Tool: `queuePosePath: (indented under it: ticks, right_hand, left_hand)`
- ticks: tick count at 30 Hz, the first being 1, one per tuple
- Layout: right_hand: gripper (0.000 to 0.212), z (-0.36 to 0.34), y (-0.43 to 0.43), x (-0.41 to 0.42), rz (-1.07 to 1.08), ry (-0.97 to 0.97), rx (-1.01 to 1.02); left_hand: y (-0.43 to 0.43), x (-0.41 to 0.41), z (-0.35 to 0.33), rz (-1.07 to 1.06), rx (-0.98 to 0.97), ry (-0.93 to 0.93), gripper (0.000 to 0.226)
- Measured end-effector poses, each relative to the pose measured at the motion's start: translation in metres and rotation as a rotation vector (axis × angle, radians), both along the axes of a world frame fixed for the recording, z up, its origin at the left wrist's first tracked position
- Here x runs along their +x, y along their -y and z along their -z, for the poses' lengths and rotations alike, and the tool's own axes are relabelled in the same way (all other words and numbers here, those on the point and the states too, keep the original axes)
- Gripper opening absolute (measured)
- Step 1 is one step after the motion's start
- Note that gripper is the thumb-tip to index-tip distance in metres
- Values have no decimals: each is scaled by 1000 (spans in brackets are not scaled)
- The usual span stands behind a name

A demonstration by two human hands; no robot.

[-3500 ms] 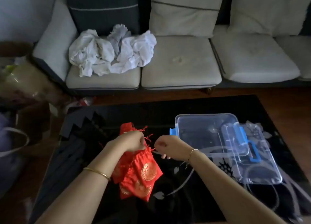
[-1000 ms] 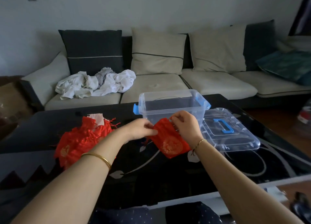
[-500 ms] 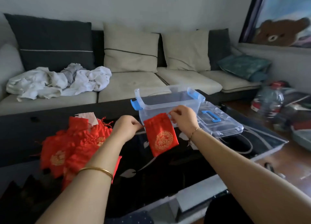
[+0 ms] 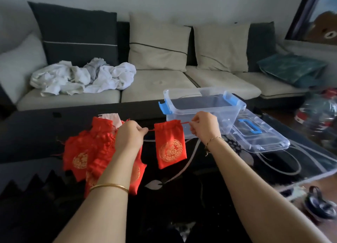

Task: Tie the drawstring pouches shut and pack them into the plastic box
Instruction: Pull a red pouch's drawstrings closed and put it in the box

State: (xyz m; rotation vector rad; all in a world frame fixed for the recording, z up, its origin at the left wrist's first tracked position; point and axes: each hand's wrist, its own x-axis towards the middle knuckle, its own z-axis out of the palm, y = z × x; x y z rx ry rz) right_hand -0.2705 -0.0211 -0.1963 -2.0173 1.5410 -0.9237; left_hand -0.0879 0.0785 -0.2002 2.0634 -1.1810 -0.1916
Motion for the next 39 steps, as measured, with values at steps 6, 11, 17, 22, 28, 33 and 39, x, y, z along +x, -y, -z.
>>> queuePosePath:
  ticks: [6,11,17,22,28,33,39]
  right_hand:
    - [25,16,11,-7,-90,116,102]
    - [31,13,10,-17,-89,753,698]
    - [38,13,5,-10,67,1065,1075]
    - [37,14,4,-3,191,1206,1094]
    - [33,18,10,-20,276,1333,966]
    - [30,-2,-2,-15,110,965,474]
    - [31,-28,-21,3,-156,709,69]
  left_hand:
    - [2,14,15,-67,-3,-153,42]
    - [4,4,17,-105,-23,-712,39]
    - [15,-3,13,-33,-105,-1412,30]
    - [20,-9,9,-88,-337,-1737,35]
    - [17,-9,-6,-216,-536,-1735,34]
    - [14,-27,-25,132,-577,-1332,33]
    - [7,-49,-37,337,-382,-1101,22]
